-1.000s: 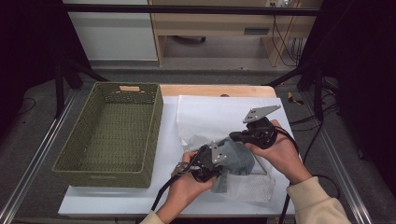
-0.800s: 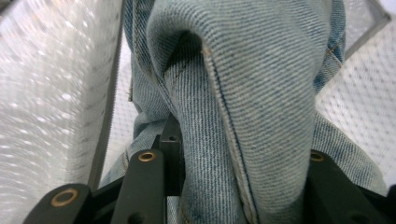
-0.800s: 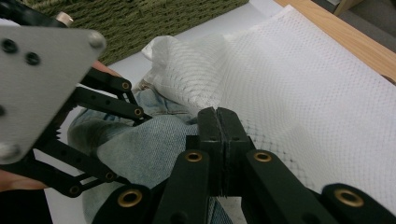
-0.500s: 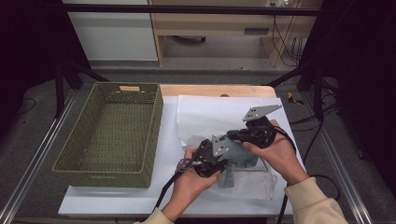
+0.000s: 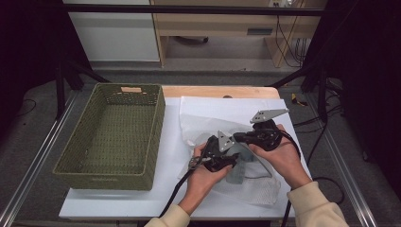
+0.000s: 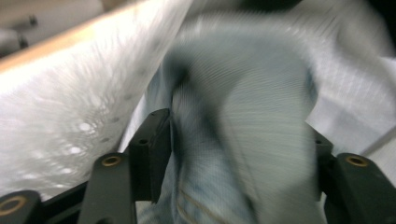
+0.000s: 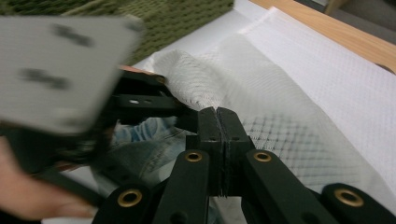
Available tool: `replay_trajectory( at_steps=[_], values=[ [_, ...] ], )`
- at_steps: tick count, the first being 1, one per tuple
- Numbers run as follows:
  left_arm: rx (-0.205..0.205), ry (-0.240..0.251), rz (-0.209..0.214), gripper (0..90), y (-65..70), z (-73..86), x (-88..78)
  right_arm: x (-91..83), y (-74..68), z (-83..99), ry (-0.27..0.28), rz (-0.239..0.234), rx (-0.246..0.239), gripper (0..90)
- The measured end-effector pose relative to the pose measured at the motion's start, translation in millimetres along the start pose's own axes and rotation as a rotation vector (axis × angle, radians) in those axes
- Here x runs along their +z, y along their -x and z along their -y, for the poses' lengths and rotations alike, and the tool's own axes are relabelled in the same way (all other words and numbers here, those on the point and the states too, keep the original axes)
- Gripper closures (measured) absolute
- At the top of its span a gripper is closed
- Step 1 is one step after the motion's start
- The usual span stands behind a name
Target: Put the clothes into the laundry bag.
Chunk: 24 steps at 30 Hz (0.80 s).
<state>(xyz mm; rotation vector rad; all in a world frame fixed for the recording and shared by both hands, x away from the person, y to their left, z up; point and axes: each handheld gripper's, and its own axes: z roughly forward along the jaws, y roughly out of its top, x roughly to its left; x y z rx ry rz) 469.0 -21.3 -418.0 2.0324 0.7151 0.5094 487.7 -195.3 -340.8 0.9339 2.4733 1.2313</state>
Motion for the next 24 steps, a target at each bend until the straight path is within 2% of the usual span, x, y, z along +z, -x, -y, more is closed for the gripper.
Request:
replay_trajectory(
  at_steps=[2, 4, 7, 9, 13, 17, 22, 24],
  values=[
    [0.021, 0.035, 0.009, 37.4, 2.5, -1.4, -6.3, 4.2, 5.9, 3.0, -0.007, 0.015, 0.02, 89.7],
    [0.034, 0.033, 0.017, 35.0, 4.2, -1.3, -14.1, 8.0, 9.3, 5.3, -0.008, 0.019, 0.041, 89.7],
    [0.055, 0.043, 0.018, 35.8, 5.6, 2.0, -29.3, 12.5, 8.6, 7.6, -0.01, 0.004, 0.038, 89.7],
    [0.071, 0.043, 0.003, 37.4, 4.7, 5.1, -41.1, 15.0, 4.6, 9.3, -0.013, -0.006, 0.028, 89.6],
    [0.063, 0.041, 0.011, 37.3, -4.0, 12.9, -58.8, 19.0, -3.5, 13.0, -0.002, -0.034, 0.028, 89.5],
    [0.056, 0.057, -0.005, 38.9, -12.1, 23.5, -71.6, 22.3, -7.8, 17.5, 0.006, -0.043, 0.028, 89.5],
    [0.031, 0.08, -0.033, 42.2, -21.6, 35.6, -87.0, 18.5, -11.9, 18.4, 0.029, -0.052, 0.034, 89.4],
    [0.039, 0.072, -0.035, 44.3, -24.4, 38.6, -92.1, 18.5, -14.3, 17.5, 0.033, -0.055, 0.034, 89.4]
  ],
)
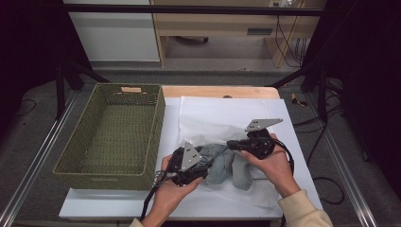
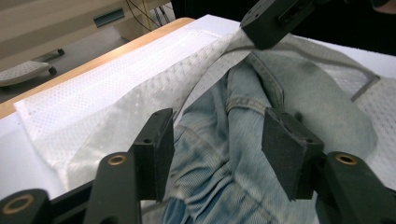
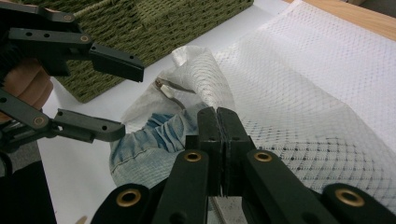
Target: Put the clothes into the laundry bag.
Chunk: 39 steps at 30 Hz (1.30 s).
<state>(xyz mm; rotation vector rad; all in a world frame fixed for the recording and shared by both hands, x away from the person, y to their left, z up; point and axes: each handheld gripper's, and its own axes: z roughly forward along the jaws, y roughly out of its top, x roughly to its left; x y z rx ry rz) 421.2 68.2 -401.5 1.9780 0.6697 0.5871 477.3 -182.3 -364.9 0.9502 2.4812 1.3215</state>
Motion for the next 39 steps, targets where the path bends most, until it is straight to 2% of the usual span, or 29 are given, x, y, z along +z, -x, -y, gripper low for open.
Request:
replay_trajectory(
  at_steps=[8, 12, 20, 21, 25, 32, 34, 39],
  values=[
    [0.012, -0.009, -0.011, 49.6, -4.4, 9.1, -18.9, -1.8, -9.8, -3.7, 0.008, -0.012, -0.001, 89.5],
    [-0.024, -0.007, -0.008, 53.1, -9.5, 13.9, -26.1, -5.7, -15.3, -6.4, 0.021, -0.02, -0.017, 89.6],
    [-0.038, -0.03, -0.02, 63.5, -11.1, 23.5, -38.2, -16.6, -28.7, -14.1, 0.066, -0.052, -0.027, 89.6],
    [-0.029, -0.04, -0.023, 65.2, -11.2, 25.1, -39.2, -16.7, -30.6, -13.4, 0.07, -0.055, -0.028, 89.7],
    [-0.042, -0.073, -0.016, 70.8, -11.3, 33.4, -38.8, -11.6, -33.4, -3.4, 0.069, -0.061, -0.024, 89.7],
    [-0.067, -0.149, 0.007, 80.3, -8.7, 48.2, -33.7, -1.4, -29.9, 20.1, 0.064, -0.062, -0.015, 89.6],
    [-0.071, -0.168, 0.021, 83.1, -7.3, 51.4, -32.8, 2.2, -28.2, 26.6, 0.055, -0.046, -0.019, 89.6],
    [-0.082, -0.194, 0.065, 88.5, 0.7, 59.9, -33.4, 9.0, -22.2, 41.9, 0.081, -0.069, 0.002, 89.6]
  ],
)
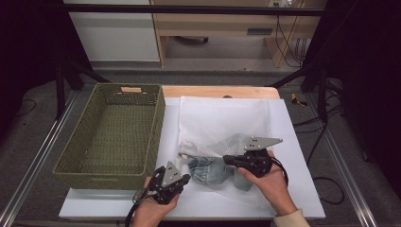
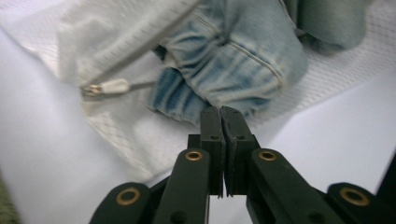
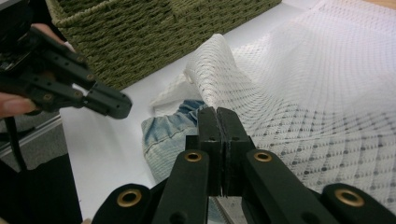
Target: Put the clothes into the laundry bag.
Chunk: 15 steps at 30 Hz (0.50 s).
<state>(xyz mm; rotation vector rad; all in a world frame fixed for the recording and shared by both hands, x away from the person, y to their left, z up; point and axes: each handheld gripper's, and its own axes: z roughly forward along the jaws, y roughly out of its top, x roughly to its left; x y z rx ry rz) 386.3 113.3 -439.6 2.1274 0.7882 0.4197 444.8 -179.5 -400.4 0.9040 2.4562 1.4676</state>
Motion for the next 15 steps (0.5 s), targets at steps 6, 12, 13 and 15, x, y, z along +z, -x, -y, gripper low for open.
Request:
replay_trajectory(
  at_steps=[6, 12, 13, 15],
  values=[
    [0.031, -0.016, 0.046, 90.0, 17.4, -1.4, 12.1, 0.6, 5.2, 9.6, 0.008, 0.007, 0.015, 89.6],
    [0.061, -0.049, 0.066, 90.0, 27.6, -9.8, 25.3, 2.3, 6.6, 12.7, 0.011, 0.005, 0.03, 89.5],
    [0.068, -0.073, 0.071, 90.0, 27.4, -11.2, 29.6, 2.6, 5.8, 12.3, 0.008, 0.003, 0.026, 89.5],
    [0.068, -0.1, 0.069, 88.5, 23.5, -13.0, 38.8, 3.6, 4.1, 11.6, 0.011, -0.002, 0.022, 89.5]
  ],
)
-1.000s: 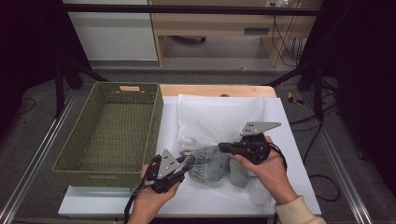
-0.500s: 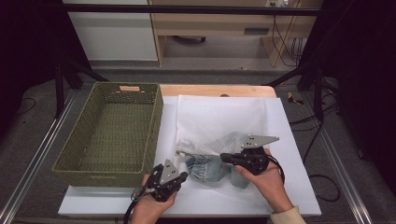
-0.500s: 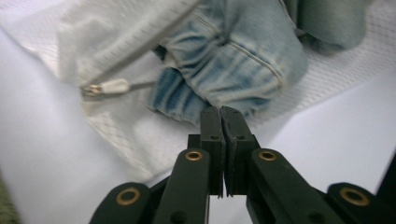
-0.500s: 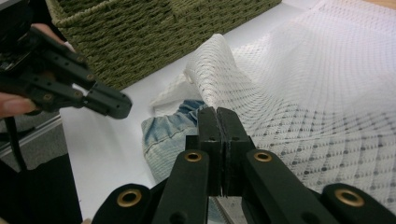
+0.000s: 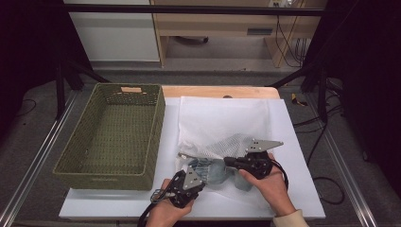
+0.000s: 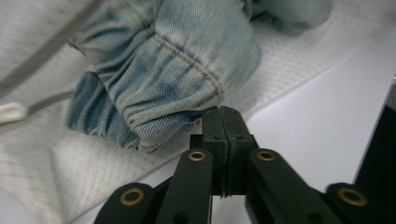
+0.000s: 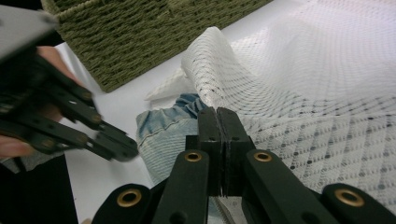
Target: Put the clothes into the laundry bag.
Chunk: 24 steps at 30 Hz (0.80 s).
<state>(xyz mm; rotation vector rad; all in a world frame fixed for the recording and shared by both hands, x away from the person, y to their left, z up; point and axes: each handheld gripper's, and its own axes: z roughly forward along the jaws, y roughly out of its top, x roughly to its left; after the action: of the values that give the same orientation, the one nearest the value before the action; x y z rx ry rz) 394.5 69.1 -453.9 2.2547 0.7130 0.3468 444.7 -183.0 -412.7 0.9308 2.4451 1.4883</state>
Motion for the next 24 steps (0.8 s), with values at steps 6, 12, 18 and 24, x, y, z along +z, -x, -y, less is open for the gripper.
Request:
replay_trajectory(
  at_steps=[6, 12, 18, 24],
  values=[
    [0.003, 0.001, -0.004, 90.0, -6.6, -8.5, 14.5, 3.0, -3.5, -1.4, -0.01, -0.015, -0.006, 89.6],
    [-0.024, 0.027, -0.018, 90.0, -19.6, -14.1, 22.6, 4.3, -7.5, -0.7, -0.024, -0.034, -0.015, 89.7],
    [-0.042, 0.057, -0.04, 90.0, -29.6, -21.6, 23.6, 5.7, -10.2, -0.3, -0.03, -0.051, -0.015, 89.8],
    [-0.048, 0.103, -0.07, 90.0, -36.4, -31.4, 22.2, 4.3, -10.8, -0.9, -0.022, -0.062, -0.01, 89.8]
  ],
)
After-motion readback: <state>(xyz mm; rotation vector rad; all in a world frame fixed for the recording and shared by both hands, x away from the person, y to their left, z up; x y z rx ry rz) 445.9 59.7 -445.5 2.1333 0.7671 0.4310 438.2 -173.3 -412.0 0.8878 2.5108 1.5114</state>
